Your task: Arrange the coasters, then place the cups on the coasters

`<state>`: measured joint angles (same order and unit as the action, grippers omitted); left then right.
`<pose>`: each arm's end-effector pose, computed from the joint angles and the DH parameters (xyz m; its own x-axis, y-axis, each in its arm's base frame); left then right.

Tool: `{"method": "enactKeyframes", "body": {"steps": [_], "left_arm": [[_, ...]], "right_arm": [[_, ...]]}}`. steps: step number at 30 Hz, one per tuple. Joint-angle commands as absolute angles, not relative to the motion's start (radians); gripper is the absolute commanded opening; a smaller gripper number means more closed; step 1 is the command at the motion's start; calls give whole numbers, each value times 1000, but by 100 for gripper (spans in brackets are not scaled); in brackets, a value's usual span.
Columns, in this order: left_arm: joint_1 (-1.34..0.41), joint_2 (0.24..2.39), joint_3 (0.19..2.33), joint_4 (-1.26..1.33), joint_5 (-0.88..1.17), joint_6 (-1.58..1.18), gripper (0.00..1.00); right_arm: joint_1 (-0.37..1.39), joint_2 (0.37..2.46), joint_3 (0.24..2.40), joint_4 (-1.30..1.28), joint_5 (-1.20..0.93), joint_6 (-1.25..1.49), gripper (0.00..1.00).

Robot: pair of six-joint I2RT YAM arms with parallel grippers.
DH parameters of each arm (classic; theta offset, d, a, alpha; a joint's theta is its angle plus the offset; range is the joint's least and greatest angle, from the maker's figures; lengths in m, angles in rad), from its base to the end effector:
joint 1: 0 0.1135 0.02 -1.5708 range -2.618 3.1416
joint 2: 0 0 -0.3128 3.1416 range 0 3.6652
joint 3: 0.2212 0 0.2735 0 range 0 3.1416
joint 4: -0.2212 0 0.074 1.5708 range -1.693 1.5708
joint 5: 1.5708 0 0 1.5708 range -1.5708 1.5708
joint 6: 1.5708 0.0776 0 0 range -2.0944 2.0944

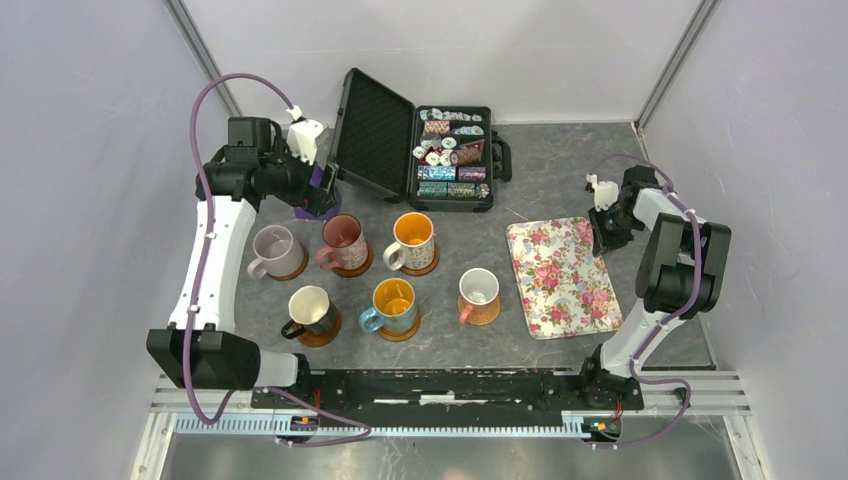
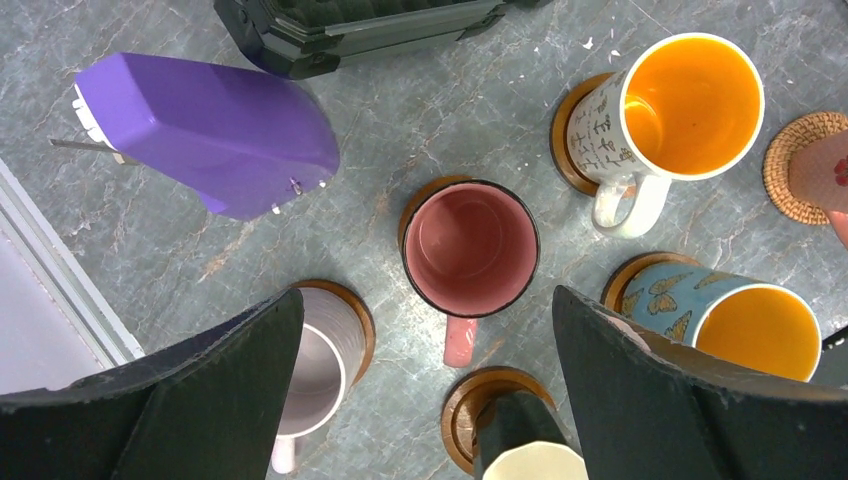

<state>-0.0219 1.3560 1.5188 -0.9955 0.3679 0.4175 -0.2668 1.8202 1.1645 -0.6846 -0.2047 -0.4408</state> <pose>0.3047 -0.0346 0.4133 -0.5696 0.3909 -0.7230 0.5397 0.8413 0.0296 0.3703 -0.0849 0.1555 -0.9404 -0.1760 -0.2911 -0.2077 0.9748 0.0815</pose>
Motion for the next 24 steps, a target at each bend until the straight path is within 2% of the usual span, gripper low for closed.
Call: {"method": "enactKeyframes", "body": {"steps": [1, 4, 24], "left_arm": [[-23, 1369, 1526, -942, 354, 375, 100], [-23, 1377, 1526, -938, 348, 378, 100], [-31, 1456, 1594, -933, 337, 385, 100]], "right_arm": [[-271, 1853, 1179, -649, -144, -413, 12], [-281, 1854, 1166, -639, -132, -396, 0], [-341, 1776, 1055, -553, -164, -183, 0]]}}
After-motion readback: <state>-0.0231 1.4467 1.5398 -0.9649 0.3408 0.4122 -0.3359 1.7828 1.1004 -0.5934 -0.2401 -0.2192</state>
